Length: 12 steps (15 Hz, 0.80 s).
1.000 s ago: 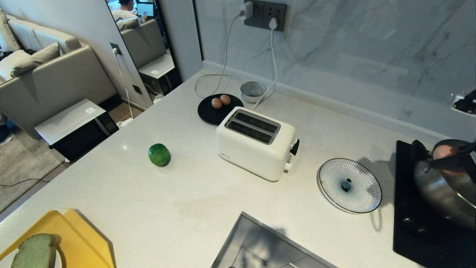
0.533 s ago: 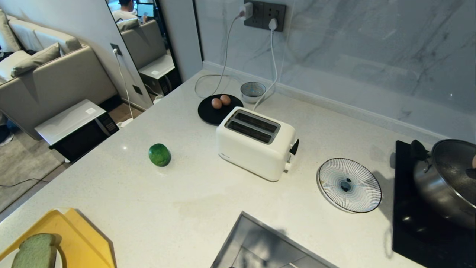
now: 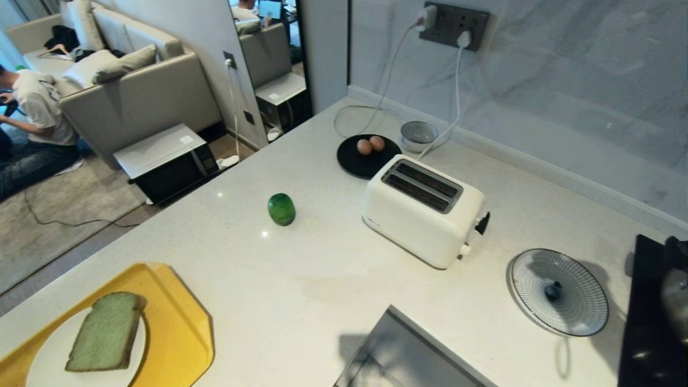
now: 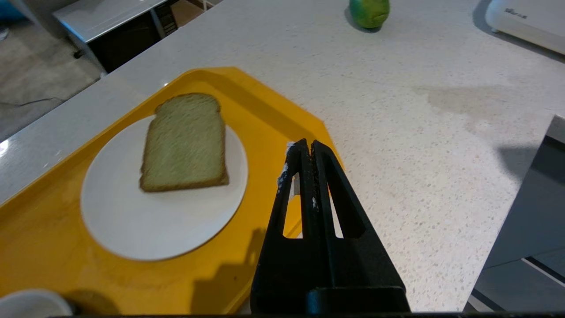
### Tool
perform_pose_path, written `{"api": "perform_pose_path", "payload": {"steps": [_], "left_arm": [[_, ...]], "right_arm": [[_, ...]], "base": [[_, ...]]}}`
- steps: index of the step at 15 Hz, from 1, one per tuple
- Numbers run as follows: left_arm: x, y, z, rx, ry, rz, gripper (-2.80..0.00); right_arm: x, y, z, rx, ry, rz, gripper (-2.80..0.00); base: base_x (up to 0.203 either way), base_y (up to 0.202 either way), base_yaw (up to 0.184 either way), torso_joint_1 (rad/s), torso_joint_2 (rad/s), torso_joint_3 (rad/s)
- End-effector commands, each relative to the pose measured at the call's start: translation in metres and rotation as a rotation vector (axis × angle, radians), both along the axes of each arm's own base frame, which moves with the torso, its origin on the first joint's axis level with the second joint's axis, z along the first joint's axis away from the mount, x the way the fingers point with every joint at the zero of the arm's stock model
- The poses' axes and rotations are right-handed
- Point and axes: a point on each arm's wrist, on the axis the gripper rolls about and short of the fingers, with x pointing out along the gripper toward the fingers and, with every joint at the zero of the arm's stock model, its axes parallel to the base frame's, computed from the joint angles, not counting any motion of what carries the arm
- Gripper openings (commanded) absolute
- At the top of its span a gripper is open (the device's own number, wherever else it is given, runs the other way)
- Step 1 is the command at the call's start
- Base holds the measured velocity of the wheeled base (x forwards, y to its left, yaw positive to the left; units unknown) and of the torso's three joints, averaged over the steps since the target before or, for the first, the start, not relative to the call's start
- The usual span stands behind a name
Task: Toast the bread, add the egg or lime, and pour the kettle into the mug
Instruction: Put the egg in the bowl
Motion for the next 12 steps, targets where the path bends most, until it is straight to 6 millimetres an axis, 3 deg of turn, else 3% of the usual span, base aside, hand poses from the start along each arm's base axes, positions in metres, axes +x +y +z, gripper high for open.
{"api": "perform_pose_path", "payload": {"steps": [1, 12], "left_arm": [[0.0001, 0.0000, -0.0004, 0.000, 0.000, -0.001, -2.80], [0.0001, 0.0000, -0.0004, 0.000, 0.000, 0.000, -2.80]], "right_arm": [[0.0007, 0.0000, -0.0008, -0.006, 0.007, 0.006, -2.80], [0.0002, 0.0007, -0.0005, -0.028, 0.007, 0.030, -2.80]], "base": [[-0.002, -0.009, 0.171, -0.007, 0.00, 0.002], [-0.002, -0.008, 0.165, 0.004, 0.00, 0.003]]}}
